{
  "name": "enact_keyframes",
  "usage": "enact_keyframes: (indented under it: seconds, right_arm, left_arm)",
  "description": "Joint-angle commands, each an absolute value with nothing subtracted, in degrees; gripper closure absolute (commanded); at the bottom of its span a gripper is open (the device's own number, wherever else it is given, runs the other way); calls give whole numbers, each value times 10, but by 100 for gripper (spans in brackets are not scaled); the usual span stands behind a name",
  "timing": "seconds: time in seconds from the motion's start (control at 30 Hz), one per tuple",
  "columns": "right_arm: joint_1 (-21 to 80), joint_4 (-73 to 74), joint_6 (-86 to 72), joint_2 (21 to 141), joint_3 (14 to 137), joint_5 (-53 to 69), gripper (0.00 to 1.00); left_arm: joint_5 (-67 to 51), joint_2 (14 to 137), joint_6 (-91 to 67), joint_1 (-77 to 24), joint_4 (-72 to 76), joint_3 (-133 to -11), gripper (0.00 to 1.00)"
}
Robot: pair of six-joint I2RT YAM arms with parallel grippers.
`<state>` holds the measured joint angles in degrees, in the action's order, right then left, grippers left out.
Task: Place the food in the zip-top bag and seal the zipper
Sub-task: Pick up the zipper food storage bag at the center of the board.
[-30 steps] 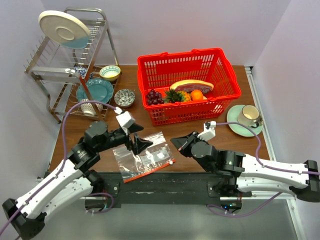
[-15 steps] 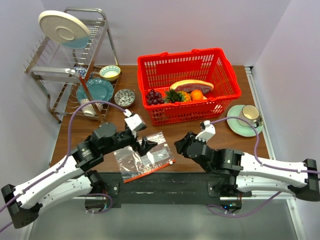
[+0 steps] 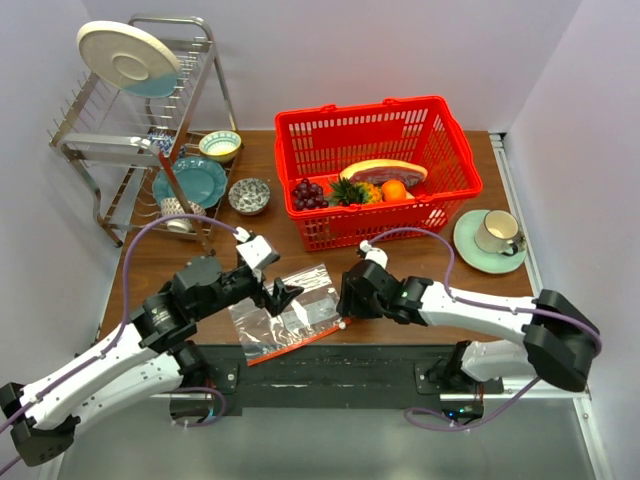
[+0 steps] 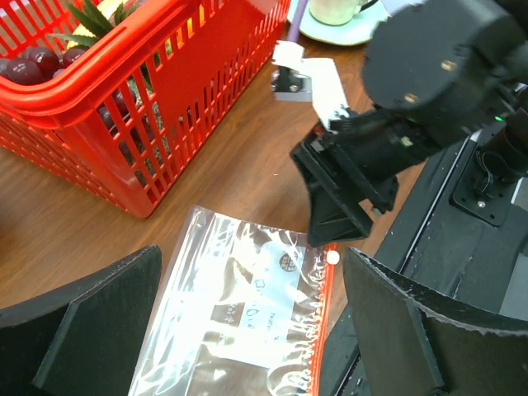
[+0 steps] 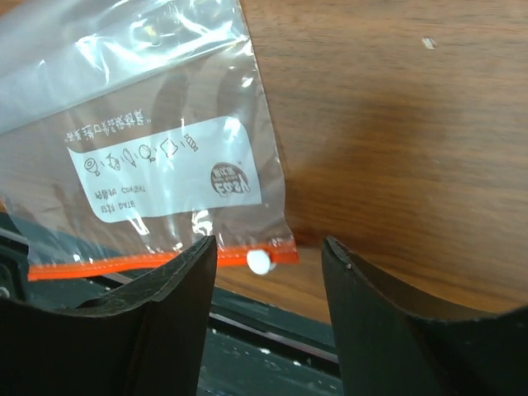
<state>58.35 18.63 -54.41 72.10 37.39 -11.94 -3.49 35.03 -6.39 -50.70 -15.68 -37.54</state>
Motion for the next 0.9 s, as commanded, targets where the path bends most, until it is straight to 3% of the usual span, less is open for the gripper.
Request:
enact_keyframes:
  seconds: [0.0,0.33,0.7,0.87]
  right_arm:
    - [553,105,-519,750,386,-25,44]
    - [543,98,-542,793,374,-3,51]
    - [546,113,-533,798,349,-14,51]
    - [545,81,-536,825,340,-2,70]
  left_arm:
    - [-29,344,-64,-509,-149,-368,5]
    - [-27,340,-61,-508,-150,-367,5]
    - [-21,345,-61,-508,-151,-366,4]
    - [-20,350,-58,-508,-151,-366,4]
